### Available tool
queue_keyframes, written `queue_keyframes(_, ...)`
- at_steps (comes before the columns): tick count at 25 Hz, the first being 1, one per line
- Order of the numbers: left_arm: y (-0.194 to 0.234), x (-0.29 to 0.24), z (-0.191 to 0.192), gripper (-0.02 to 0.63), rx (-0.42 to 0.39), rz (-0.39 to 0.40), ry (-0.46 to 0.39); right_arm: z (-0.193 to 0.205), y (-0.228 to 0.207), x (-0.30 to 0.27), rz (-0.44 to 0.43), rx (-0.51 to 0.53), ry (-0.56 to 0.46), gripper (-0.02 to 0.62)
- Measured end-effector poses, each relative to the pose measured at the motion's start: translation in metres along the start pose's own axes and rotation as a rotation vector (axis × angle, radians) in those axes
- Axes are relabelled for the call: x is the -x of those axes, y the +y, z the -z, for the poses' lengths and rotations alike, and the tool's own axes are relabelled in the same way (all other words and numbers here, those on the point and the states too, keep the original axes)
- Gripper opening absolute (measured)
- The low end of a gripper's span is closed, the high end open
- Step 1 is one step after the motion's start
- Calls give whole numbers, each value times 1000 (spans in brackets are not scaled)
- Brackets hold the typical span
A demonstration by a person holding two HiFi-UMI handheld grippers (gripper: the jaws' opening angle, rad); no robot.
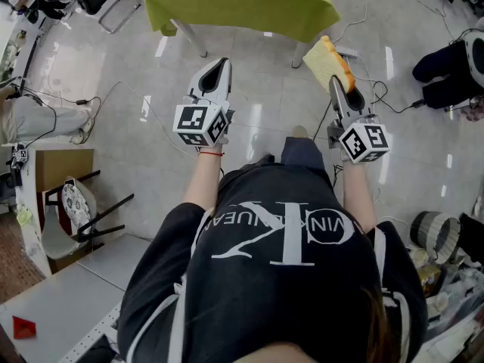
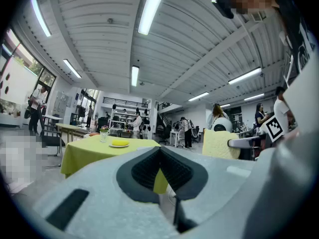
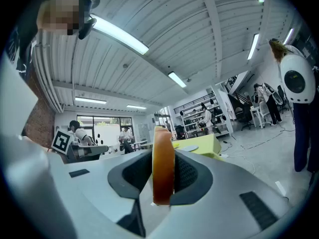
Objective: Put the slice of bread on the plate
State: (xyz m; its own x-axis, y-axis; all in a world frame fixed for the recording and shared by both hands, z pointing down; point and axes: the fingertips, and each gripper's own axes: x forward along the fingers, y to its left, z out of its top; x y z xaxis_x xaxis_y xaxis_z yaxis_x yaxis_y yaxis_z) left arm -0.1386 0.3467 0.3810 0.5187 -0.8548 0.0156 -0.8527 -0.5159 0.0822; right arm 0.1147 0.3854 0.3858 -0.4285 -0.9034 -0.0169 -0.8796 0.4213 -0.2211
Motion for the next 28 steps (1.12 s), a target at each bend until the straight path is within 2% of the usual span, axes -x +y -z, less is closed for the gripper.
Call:
queue_keyframes(7, 11, -11, 2, 8, 0, -12, -3, 2, -6, -11, 4, 7, 5, 97)
queue_keyframes(15, 21, -28, 4, 8, 22, 19, 12, -2, -15, -25, 49, -15, 2, 98)
queue_keyframes(21, 23, -63, 19, 9, 54, 24, 41, 1, -44, -34, 71, -32, 36, 100)
queue_keyframes(28, 55, -124, 25, 8, 51, 16, 77, 9, -85, -97, 81, -98, 59, 100)
